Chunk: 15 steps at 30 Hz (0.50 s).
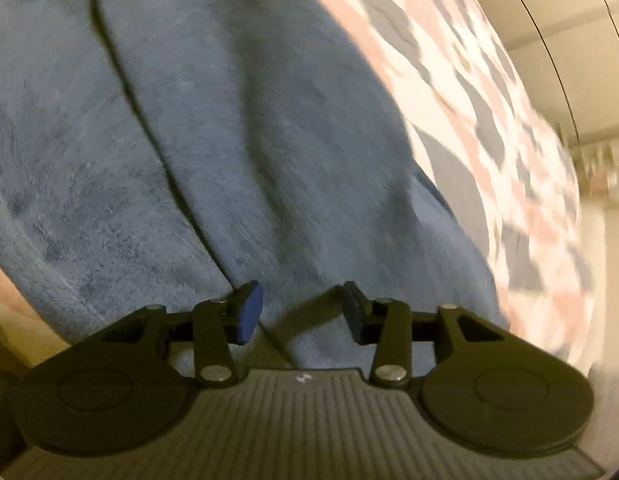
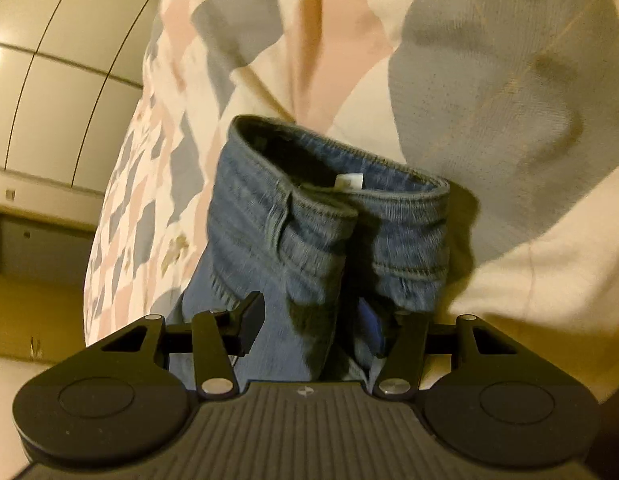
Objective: Fold clothes
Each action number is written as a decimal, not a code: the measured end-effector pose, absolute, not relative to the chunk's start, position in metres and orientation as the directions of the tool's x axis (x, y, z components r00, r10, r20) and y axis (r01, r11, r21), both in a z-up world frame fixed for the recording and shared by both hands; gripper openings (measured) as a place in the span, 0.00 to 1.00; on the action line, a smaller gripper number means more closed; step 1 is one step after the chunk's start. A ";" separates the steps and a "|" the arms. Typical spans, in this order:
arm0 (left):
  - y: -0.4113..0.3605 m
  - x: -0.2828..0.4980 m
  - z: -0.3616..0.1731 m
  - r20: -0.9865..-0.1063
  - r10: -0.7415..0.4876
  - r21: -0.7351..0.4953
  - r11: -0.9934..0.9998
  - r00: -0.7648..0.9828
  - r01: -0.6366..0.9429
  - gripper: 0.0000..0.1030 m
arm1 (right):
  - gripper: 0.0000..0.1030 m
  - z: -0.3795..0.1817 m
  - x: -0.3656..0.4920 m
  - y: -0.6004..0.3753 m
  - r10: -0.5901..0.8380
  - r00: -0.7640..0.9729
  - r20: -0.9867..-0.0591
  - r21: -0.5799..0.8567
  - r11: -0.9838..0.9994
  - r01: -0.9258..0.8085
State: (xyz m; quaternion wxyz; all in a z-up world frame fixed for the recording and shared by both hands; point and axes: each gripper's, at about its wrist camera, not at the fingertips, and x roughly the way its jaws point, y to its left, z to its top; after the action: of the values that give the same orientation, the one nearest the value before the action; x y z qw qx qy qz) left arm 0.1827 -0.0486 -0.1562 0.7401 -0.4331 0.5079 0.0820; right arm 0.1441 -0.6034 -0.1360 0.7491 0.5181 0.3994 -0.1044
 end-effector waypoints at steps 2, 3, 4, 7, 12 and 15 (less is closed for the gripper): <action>-0.047 0.188 -0.156 -0.817 -0.300 -0.561 0.608 0.492 -0.561 0.00 | 0.22 -0.137 0.152 -0.604 0.241 0.651 -0.720 0.677 0.450 0.582; -0.048 0.190 -0.148 -0.816 -0.282 -0.552 0.639 0.505 -0.536 0.00 | 0.21 -0.134 0.156 -0.604 0.237 0.645 -0.726 0.668 0.465 0.581; -0.050 0.192 -0.137 -0.812 -0.258 -0.537 0.681 0.523 -0.498 0.00 | 0.17 -0.128 0.159 -0.603 0.236 0.646 -0.726 0.663 0.491 0.566; -0.046 0.187 -0.110 -0.786 -0.265 -0.543 0.728 0.558 -0.418 0.00 | 0.12 -0.104 0.158 -0.602 0.245 0.652 -0.718 0.656 0.552 0.515; -0.041 0.174 -0.111 -0.816 -0.261 -0.521 0.719 0.516 -0.460 0.13 | 0.12 -0.089 0.152 -0.603 0.266 0.642 -0.719 0.655 0.569 0.497; -0.035 0.171 -0.134 -0.824 -0.248 -0.532 0.650 0.510 -0.544 0.17 | 0.12 -0.096 0.152 -0.605 0.267 0.633 -0.727 0.654 0.549 0.520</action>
State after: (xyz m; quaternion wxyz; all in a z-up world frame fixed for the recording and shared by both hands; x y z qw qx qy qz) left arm 0.1709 -0.0348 -0.1340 0.7674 -0.4074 0.4857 0.0964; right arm 0.1515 -0.6053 -0.0957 0.7730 0.4679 0.4204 -0.0821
